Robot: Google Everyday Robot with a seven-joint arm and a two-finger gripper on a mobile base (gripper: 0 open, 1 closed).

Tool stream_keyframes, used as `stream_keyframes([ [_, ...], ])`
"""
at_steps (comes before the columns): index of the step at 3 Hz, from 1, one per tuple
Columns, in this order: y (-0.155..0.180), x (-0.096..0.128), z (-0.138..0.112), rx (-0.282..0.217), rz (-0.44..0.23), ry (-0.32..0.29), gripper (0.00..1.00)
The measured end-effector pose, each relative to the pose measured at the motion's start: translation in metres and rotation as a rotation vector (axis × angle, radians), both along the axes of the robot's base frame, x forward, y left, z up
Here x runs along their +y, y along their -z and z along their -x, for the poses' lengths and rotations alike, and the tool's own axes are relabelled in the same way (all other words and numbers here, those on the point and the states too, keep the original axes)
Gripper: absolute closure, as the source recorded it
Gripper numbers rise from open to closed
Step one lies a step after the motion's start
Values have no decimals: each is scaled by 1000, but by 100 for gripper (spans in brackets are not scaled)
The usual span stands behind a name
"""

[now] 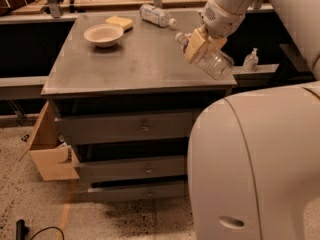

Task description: Place water bottle upright

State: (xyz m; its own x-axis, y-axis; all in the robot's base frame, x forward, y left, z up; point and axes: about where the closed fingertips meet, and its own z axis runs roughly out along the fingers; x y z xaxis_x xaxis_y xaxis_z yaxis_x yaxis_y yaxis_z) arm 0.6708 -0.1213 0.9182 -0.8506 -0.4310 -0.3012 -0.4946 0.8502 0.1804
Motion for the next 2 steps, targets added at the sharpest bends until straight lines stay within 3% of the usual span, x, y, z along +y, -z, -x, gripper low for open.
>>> stream_keyframes([
  [1,2,3,-2,-22,-37,-16,100],
  [2,2,10,-7,-103,-130,-87,100],
])
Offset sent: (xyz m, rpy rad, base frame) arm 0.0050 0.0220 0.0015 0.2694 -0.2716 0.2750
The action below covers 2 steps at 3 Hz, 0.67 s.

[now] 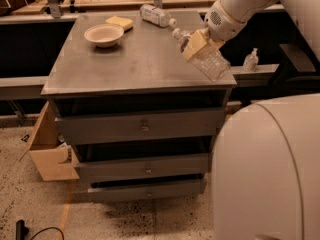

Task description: Place water bottle upright

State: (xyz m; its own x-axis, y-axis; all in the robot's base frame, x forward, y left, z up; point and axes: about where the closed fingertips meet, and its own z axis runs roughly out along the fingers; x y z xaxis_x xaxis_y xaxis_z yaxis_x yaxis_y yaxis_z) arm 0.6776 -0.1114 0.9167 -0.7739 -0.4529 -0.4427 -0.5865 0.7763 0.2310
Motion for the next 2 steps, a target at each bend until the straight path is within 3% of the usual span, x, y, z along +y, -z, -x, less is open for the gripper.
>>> stream_keyframes([
  [2,-5,37,-18,-190,-192,-279,100],
])
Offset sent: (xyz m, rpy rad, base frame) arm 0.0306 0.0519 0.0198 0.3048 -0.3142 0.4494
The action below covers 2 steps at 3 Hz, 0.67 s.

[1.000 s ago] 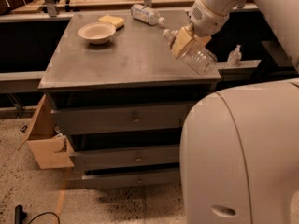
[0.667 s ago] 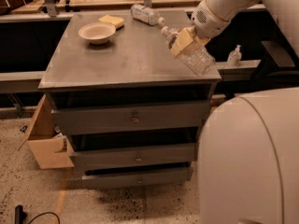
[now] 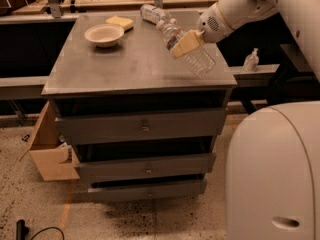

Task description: Place water bottle upright

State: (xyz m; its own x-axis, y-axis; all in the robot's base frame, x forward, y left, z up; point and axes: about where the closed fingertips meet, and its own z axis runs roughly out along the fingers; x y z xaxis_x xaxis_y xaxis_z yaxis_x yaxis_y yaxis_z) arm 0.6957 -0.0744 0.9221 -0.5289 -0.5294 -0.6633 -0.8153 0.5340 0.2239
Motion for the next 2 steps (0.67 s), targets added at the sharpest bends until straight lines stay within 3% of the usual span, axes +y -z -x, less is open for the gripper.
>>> stream_keyframes([
  [1,-2,24,-12,-72,-96,-105,100],
  [2,-4,36,-22,-133,-207,-137,100],
])
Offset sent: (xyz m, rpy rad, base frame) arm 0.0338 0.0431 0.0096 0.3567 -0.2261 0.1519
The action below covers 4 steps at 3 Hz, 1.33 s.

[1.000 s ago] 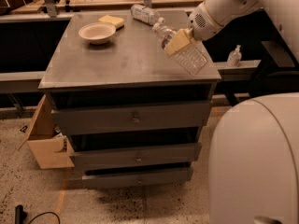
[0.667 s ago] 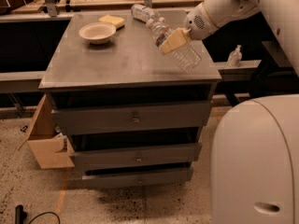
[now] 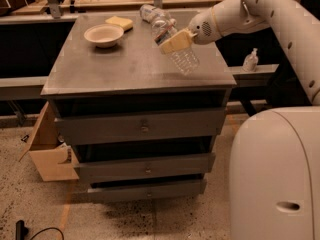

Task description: Place water bottle upright

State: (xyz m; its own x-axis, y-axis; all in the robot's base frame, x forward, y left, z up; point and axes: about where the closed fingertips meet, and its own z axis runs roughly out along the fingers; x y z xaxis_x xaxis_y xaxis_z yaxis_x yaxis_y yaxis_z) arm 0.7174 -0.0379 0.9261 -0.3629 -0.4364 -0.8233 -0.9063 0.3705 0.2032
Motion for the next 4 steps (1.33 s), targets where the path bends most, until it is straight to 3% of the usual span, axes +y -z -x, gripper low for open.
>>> stream_keyframes([
  [2,-14,15,-18,-123,-196,-68,100],
  [4,-13,20,-30,-187,-312,-141,100],
])
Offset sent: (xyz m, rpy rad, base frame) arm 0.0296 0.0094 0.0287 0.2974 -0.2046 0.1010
